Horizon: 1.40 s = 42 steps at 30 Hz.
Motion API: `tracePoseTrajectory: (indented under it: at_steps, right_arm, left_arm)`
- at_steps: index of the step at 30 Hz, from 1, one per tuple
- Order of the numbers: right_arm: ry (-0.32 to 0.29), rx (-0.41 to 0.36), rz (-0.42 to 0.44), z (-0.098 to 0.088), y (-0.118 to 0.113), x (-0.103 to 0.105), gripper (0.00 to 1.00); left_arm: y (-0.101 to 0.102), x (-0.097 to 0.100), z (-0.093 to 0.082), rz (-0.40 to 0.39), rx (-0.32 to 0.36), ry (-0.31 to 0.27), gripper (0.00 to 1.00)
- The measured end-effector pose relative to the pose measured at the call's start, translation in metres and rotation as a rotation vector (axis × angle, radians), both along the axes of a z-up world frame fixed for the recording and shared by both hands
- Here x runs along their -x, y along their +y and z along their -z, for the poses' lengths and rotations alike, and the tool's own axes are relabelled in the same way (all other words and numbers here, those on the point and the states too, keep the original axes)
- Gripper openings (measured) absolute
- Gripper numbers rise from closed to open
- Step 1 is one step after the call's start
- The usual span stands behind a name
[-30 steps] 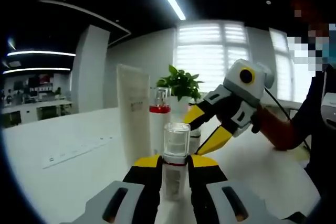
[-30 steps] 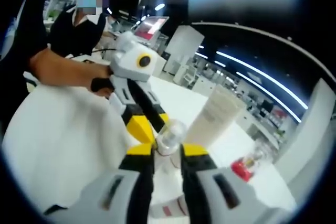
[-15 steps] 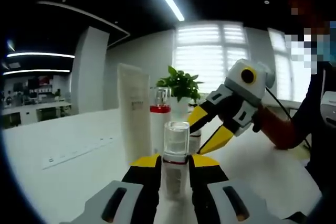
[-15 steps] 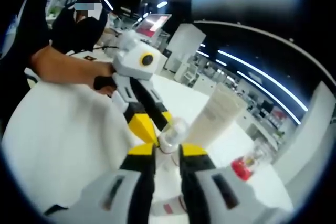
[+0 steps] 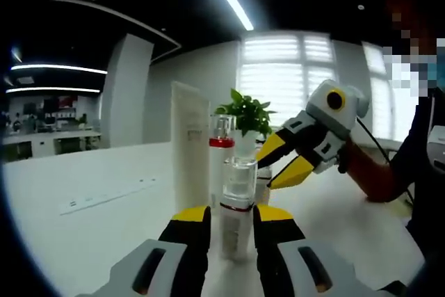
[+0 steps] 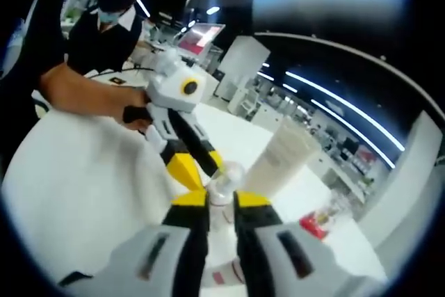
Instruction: Arrange the skincare products in the storage area until every visible bottle or jar stands upright without overlapping.
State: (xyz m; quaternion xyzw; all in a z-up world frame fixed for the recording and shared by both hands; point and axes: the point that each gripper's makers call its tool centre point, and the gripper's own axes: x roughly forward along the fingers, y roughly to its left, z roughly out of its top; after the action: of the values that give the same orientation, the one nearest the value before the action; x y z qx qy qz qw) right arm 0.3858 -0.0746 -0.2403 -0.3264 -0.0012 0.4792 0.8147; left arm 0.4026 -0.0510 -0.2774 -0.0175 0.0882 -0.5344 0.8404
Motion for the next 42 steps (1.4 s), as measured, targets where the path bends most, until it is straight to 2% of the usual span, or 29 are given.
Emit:
tracePoseTrajectory:
  at_steps: [6,17,22,28,35,42]
  right_arm:
    - [0.0,-0.003,-0.004,-0.001,0.0,0.001,0.12]
    - [0.0,-0.03,-0.044,-0.006,0.004,0.008,0.13]
    - [0.018,-0.119,-0.145,-0.018,0.018,0.026,0.22]
    - [0.032,-0.151,-0.2,-0.023,0.023,0.038,0.3]
    - [0.051,-0.142,-0.237,-0.019,0.027,0.046,0.29]
    - [0.053,-0.143,-0.245,-0.02,0.029,0.048,0.29]
  left_arm:
    - [-0.004,0.004,0.003,0.012,-0.018,0.0,0.24]
    - [0.004,0.007,-0.003,-0.009,0.003,-0.008,0.24]
    - [0.006,0.013,-0.003,-0.017,0.015,-0.003,0.27]
    - [0.009,0.018,0.0,-0.034,0.032,0.019,0.33]
    - [0.005,0.029,0.01,-0.03,0.043,0.047,0.33]
    - [-0.007,0.033,0.018,-0.007,0.005,0.053,0.33]
